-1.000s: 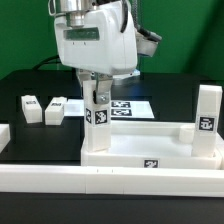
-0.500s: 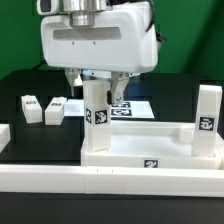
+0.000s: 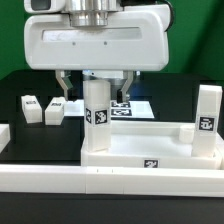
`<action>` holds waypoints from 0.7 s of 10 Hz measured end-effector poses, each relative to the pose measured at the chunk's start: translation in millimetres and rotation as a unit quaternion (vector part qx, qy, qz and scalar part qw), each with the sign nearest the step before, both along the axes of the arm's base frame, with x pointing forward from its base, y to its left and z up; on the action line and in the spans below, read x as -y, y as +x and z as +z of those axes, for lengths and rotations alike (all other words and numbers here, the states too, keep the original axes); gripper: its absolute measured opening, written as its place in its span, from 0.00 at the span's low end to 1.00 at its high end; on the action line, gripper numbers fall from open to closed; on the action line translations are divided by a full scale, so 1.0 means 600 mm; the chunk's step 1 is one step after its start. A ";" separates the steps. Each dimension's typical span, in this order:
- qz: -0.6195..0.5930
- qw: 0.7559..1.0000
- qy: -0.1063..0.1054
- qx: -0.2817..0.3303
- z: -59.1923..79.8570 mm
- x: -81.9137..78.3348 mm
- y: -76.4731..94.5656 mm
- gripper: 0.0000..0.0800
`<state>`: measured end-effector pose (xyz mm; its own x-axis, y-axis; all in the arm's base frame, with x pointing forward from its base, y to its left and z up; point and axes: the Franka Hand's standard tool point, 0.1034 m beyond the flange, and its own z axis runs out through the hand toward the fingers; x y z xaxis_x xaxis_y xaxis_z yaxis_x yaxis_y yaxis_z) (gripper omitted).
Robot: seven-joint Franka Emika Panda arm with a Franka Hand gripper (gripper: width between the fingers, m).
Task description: Assemble desk
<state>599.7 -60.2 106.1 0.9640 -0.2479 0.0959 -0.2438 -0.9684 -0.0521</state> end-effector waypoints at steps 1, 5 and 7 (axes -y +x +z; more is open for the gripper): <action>0.044 0.999 -0.009 0.001 0.002 -0.001 0.003 0.81; 0.179 0.984 -0.025 0.004 0.000 0.005 0.001 0.81; 0.226 0.974 -0.033 0.004 0.000 0.006 0.001 0.81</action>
Offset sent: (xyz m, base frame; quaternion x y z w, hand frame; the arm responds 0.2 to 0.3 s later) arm -0.0013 0.0021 -0.0022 0.0194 0.0145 -0.1865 0.9822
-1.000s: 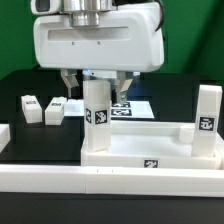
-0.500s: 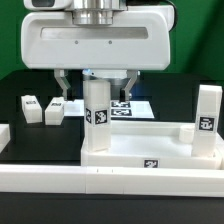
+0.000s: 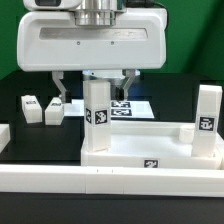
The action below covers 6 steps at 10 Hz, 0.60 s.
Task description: Assemble desk
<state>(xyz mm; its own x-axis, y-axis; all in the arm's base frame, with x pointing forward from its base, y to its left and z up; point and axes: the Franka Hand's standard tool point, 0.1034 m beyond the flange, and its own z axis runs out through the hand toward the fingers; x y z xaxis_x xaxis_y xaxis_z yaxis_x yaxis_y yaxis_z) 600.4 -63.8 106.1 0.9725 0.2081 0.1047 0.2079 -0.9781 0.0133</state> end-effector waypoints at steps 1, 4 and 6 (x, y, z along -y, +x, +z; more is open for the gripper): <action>0.033 0.999 -0.004 0.000 0.000 0.002 0.000 0.66; 0.026 1.000 -0.003 0.000 0.000 0.002 0.000 0.36; -0.001 1.000 0.000 0.000 0.000 0.002 0.000 0.36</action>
Offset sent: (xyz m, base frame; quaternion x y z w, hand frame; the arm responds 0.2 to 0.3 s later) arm 0.0000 0.0000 0.0000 0.0000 0.0000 0.0000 1.0000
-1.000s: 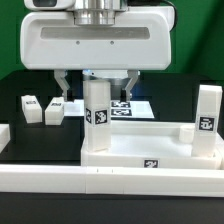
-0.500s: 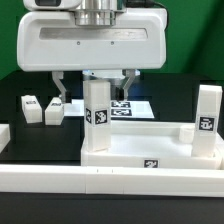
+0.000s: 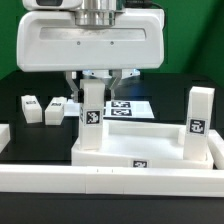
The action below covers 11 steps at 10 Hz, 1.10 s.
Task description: Assemble desk
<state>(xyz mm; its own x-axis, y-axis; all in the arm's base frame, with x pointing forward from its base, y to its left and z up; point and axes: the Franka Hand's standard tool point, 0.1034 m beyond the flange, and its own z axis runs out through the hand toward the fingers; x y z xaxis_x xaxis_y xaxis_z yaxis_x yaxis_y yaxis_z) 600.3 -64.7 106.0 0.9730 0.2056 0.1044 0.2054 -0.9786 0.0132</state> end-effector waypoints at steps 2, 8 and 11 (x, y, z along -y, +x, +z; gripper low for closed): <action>-0.070 0.998 0.008 -0.001 0.000 0.000 0.000 0.36; -0.308 0.950 0.045 0.000 -0.003 0.004 -0.003 0.36; -0.450 0.891 0.064 0.001 -0.004 -0.001 -0.004 0.36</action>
Offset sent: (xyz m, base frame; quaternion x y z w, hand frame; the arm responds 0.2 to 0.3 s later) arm 0.0000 0.0000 0.0000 0.0000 0.0000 0.1938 0.9810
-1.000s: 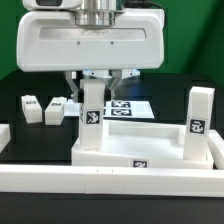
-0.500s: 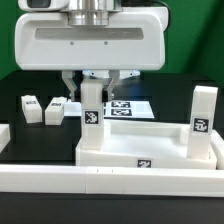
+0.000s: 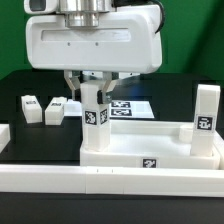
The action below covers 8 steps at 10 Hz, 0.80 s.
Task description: Assemble desk
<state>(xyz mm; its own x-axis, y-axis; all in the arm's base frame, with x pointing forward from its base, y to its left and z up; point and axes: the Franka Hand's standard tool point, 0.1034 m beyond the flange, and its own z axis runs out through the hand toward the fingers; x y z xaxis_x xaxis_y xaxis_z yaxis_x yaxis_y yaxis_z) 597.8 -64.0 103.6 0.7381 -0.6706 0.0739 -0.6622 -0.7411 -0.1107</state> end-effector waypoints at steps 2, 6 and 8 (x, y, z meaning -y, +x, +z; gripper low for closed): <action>-0.102 0.995 0.015 -0.003 0.000 -0.001 0.000 0.36; -0.251 0.967 0.034 -0.009 0.000 0.000 -0.001 0.36; -0.224 0.974 0.030 -0.008 0.000 0.000 -0.001 0.37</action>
Offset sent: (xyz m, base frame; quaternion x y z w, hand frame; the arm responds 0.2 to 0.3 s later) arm -0.0002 0.0146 -0.0060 -0.0121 -0.0262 0.2305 0.9726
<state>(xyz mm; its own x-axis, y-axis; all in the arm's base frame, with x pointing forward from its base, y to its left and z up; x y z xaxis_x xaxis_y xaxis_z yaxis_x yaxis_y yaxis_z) 597.3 -64.0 103.5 0.3717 -0.9282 0.0148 -0.9194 -0.3703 -0.1326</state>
